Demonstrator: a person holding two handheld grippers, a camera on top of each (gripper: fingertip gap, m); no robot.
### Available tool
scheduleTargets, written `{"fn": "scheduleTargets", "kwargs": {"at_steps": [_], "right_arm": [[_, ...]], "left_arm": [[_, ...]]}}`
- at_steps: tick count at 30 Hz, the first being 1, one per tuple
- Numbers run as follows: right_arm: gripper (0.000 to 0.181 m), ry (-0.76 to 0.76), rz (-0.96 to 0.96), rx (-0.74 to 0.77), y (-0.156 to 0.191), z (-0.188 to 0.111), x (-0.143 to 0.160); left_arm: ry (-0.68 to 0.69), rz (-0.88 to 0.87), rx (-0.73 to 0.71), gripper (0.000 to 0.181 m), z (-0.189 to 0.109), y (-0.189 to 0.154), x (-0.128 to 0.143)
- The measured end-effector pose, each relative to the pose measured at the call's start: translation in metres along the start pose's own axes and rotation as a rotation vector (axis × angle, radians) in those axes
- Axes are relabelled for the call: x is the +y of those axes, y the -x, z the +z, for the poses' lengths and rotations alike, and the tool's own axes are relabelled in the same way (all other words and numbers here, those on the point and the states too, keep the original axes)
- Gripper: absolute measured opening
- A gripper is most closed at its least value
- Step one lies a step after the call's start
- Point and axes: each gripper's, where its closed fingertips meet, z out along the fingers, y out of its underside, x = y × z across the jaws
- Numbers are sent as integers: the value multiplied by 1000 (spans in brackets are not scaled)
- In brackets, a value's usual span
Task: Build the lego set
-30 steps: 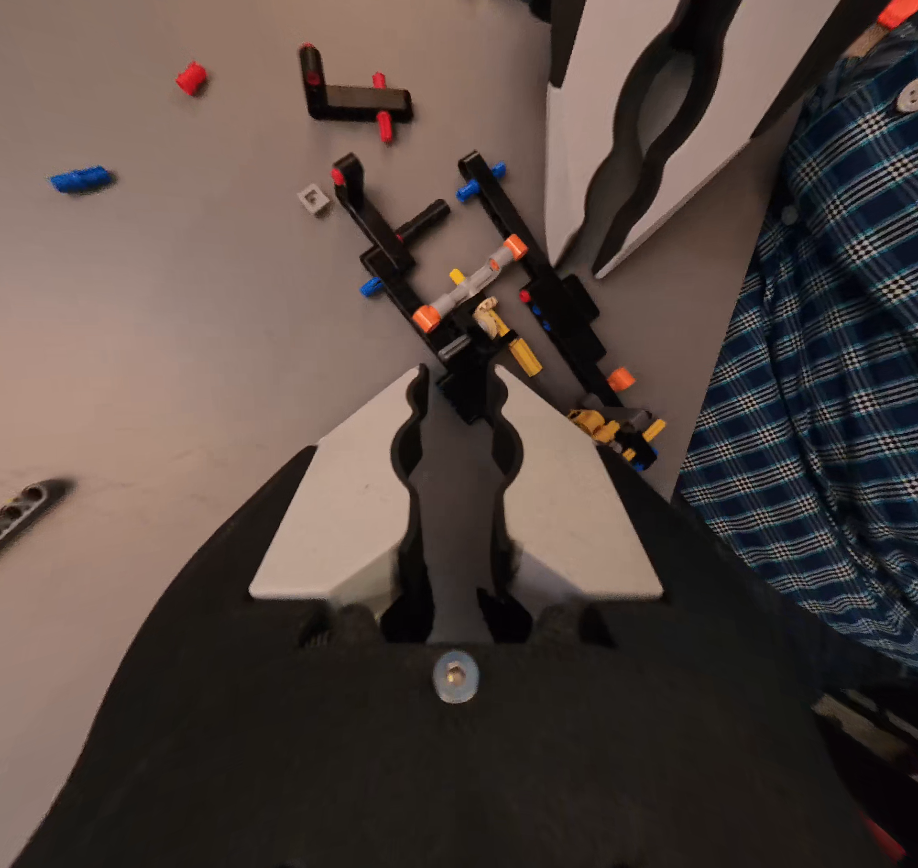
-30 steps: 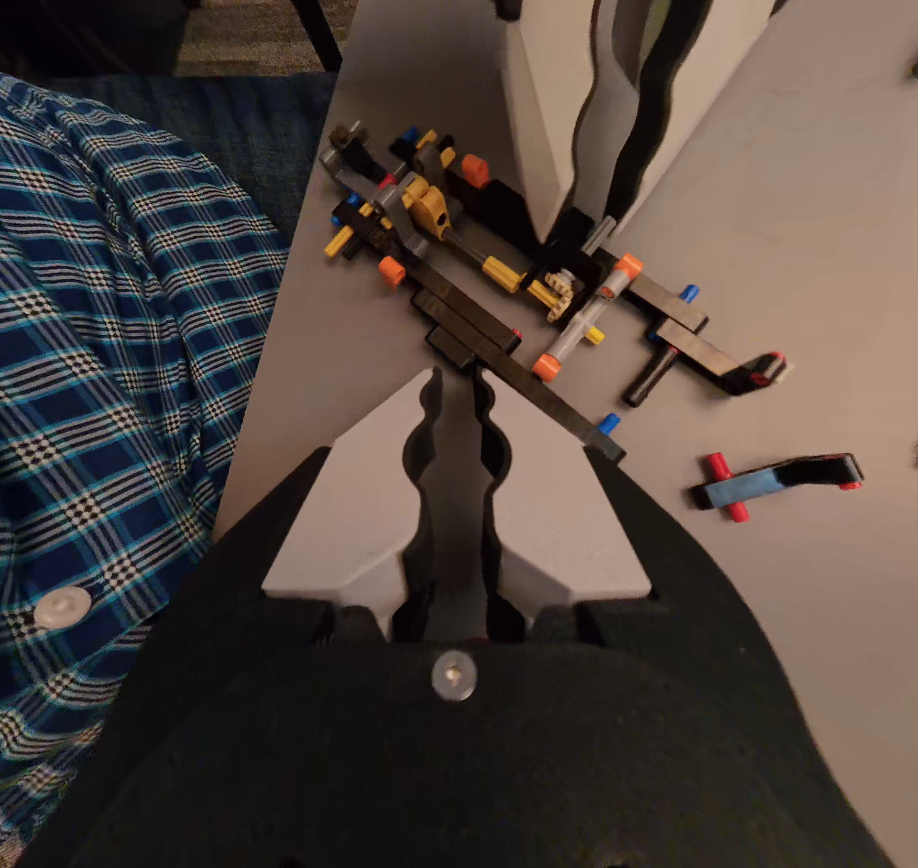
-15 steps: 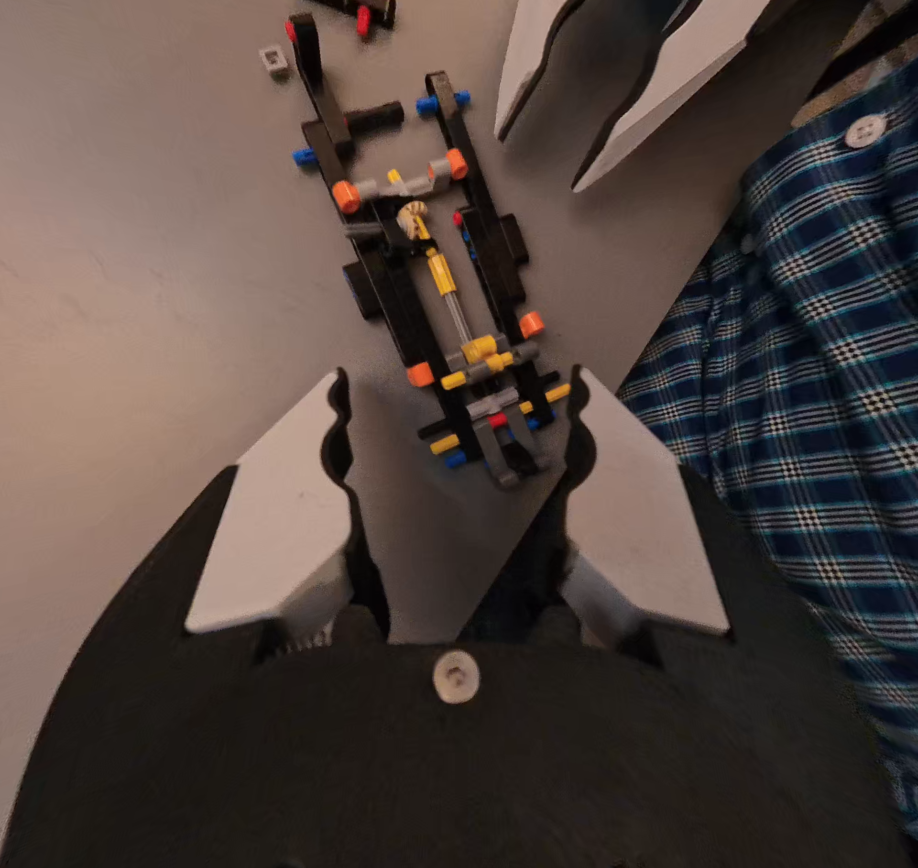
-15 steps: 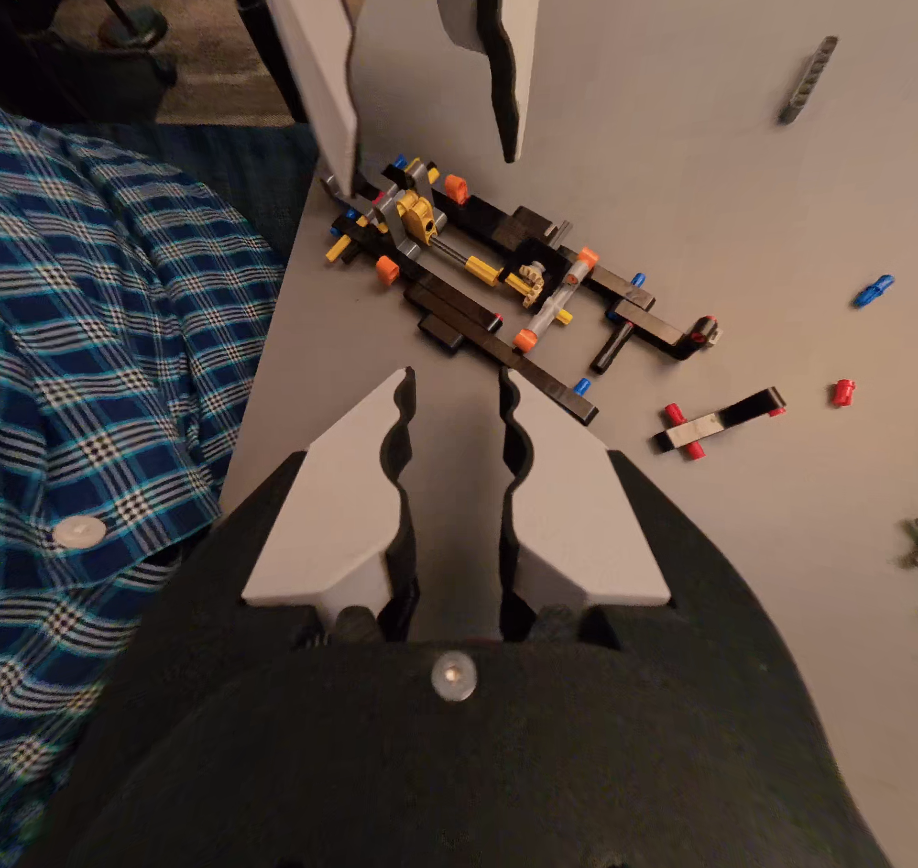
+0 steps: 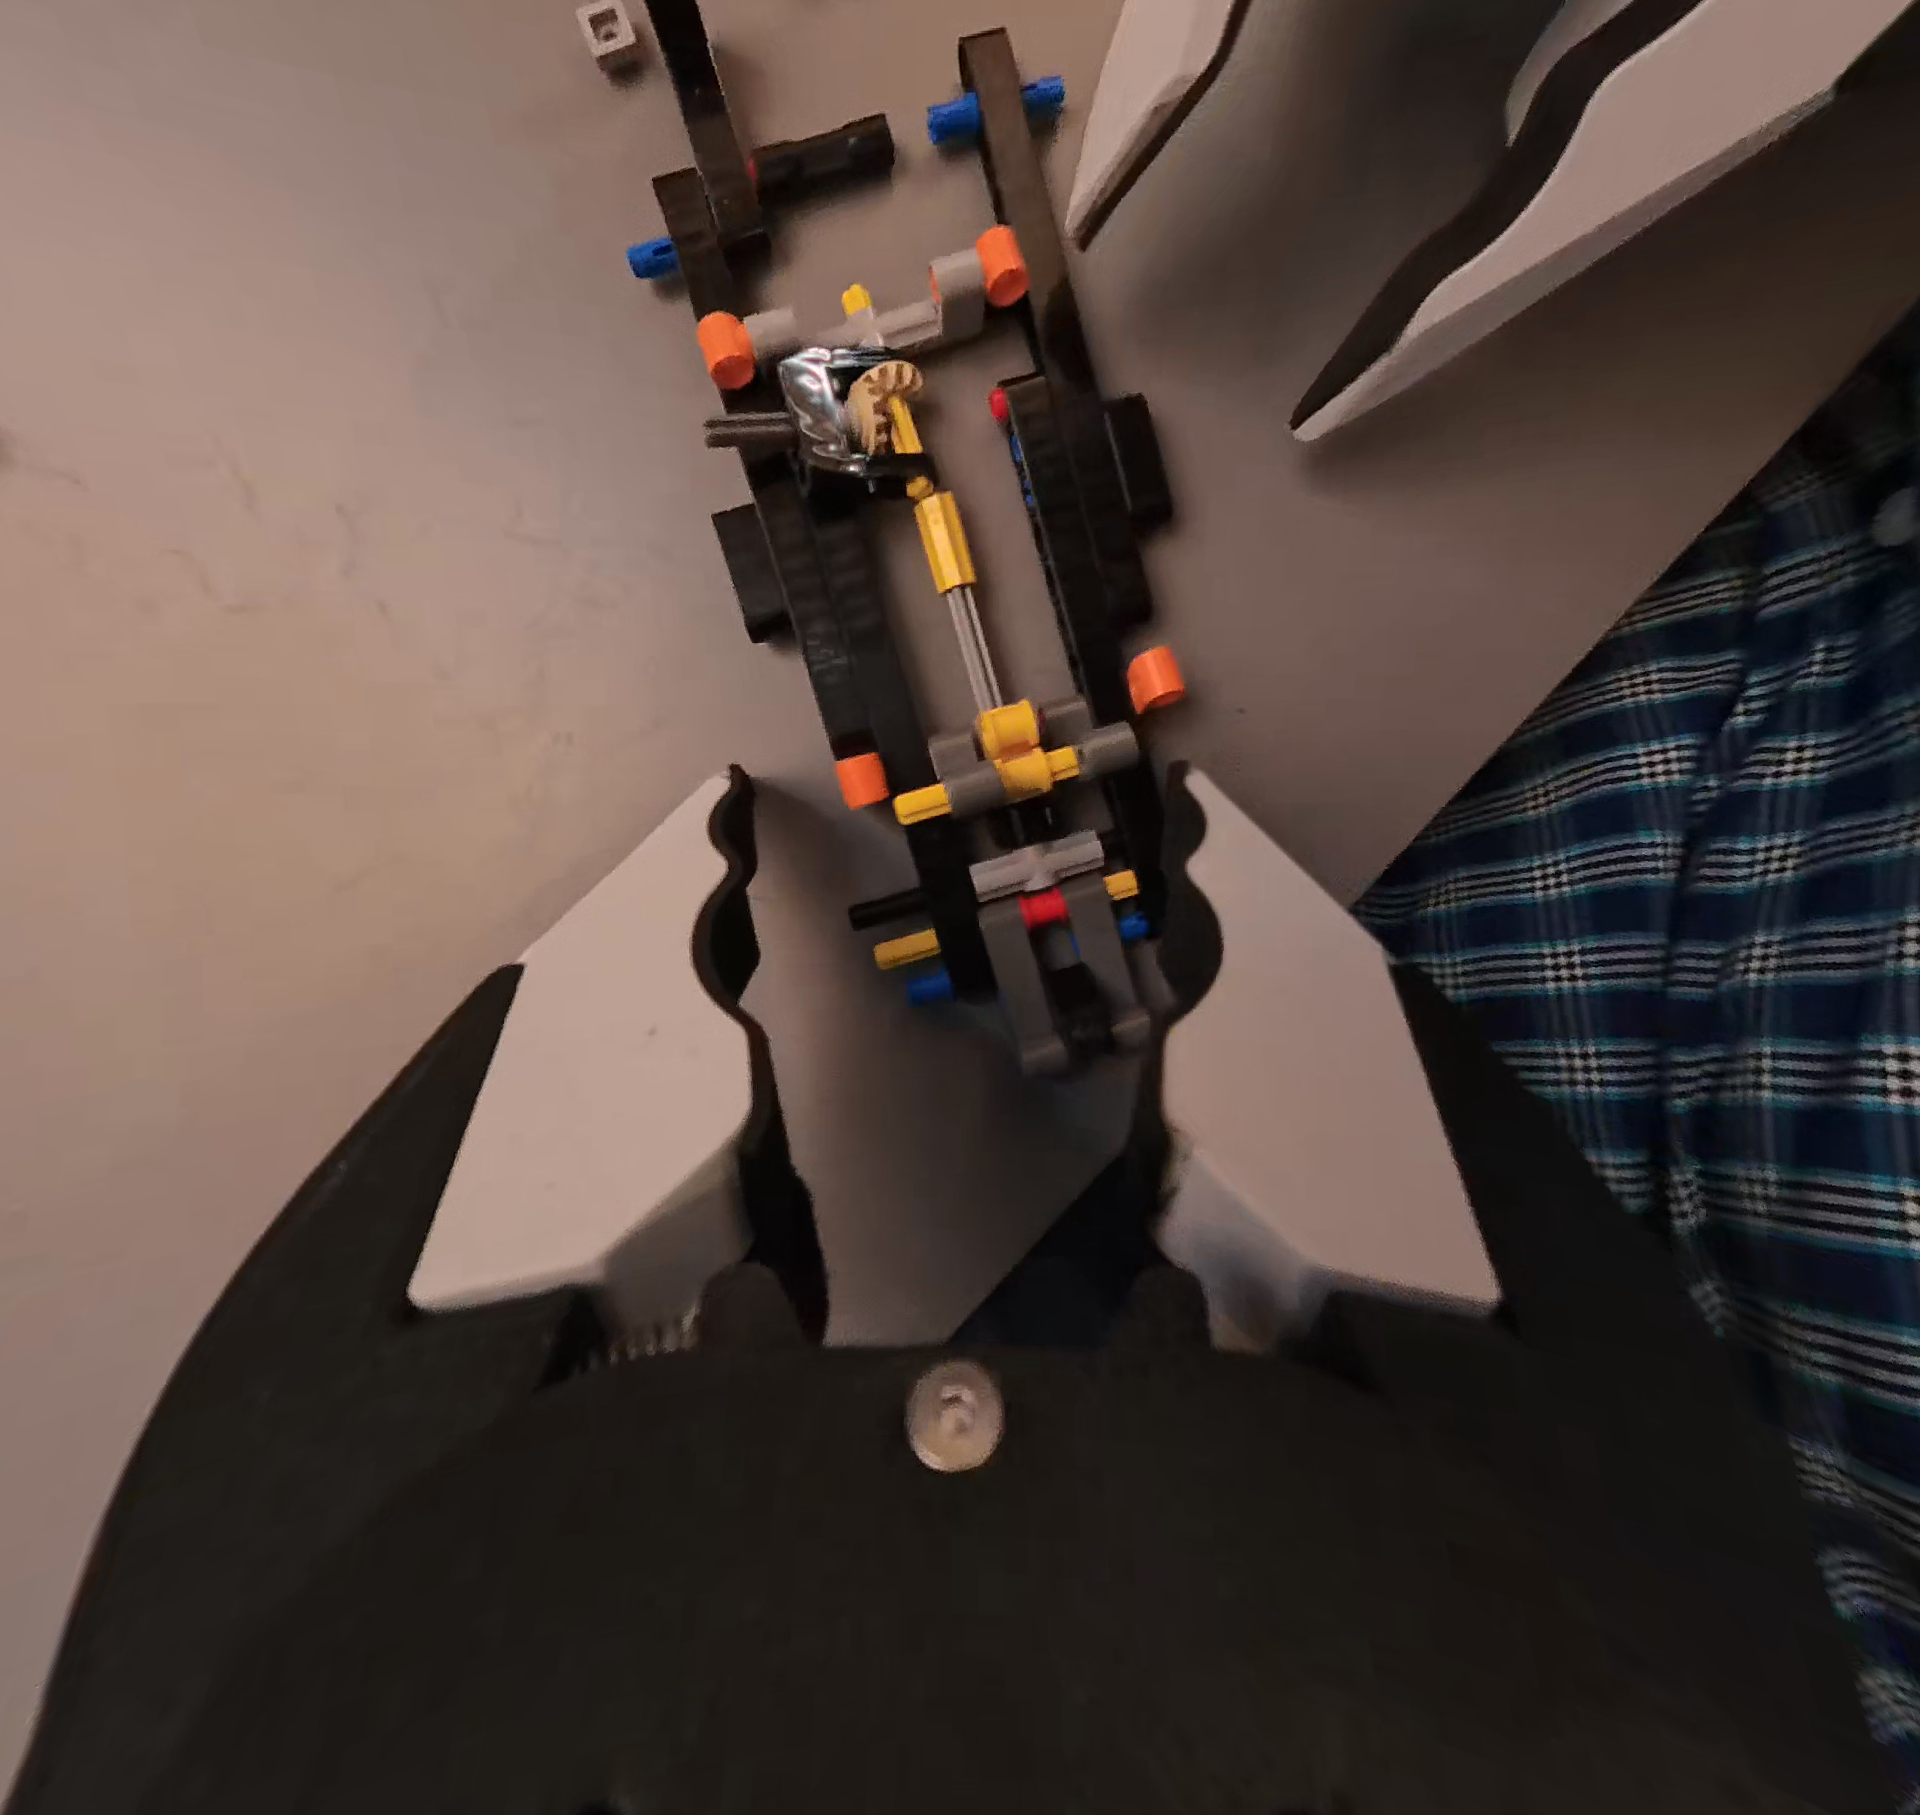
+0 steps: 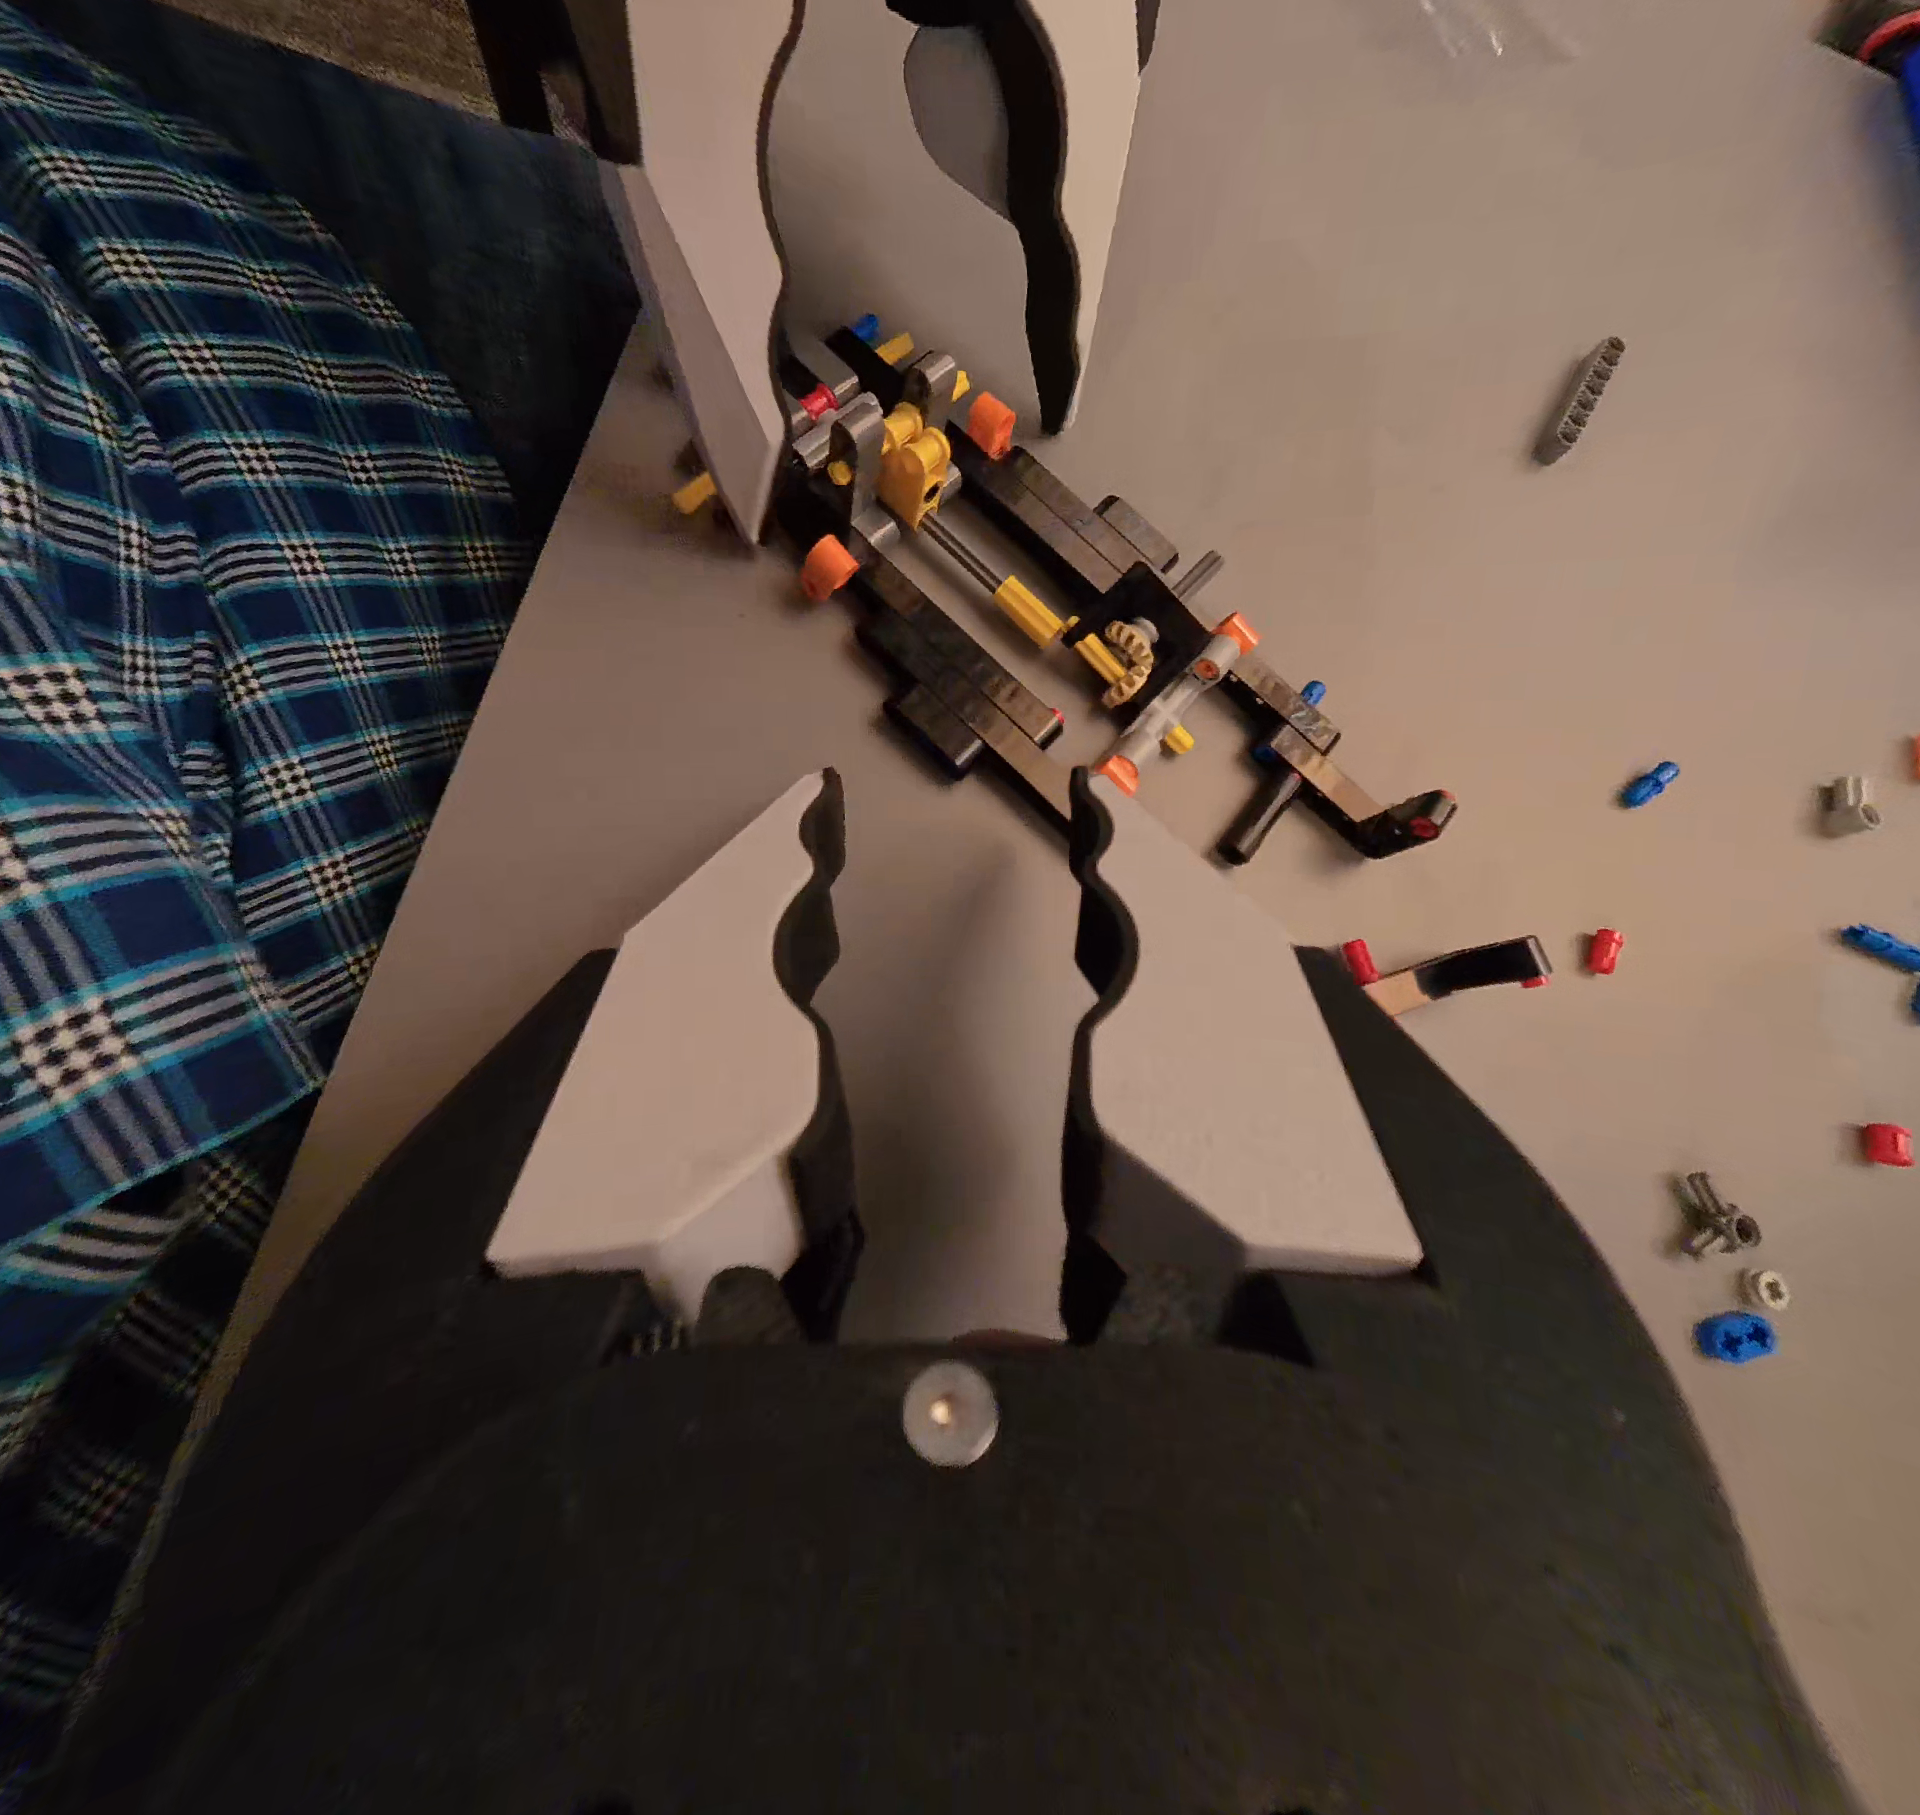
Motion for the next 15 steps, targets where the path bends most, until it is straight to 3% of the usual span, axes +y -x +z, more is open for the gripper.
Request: {"fn": "scheduleTargets", "kwargs": {"at_steps": [7, 15], "right_arm": [[42, -12, -20, -1, -7, -3, -2], [42, -8, -13, 10, -18, -6, 1]], "left_arm": [[0, 50, -4, 58, -1, 1, 1], [-17, 103, -26, 57, -1, 1, -2]]}}
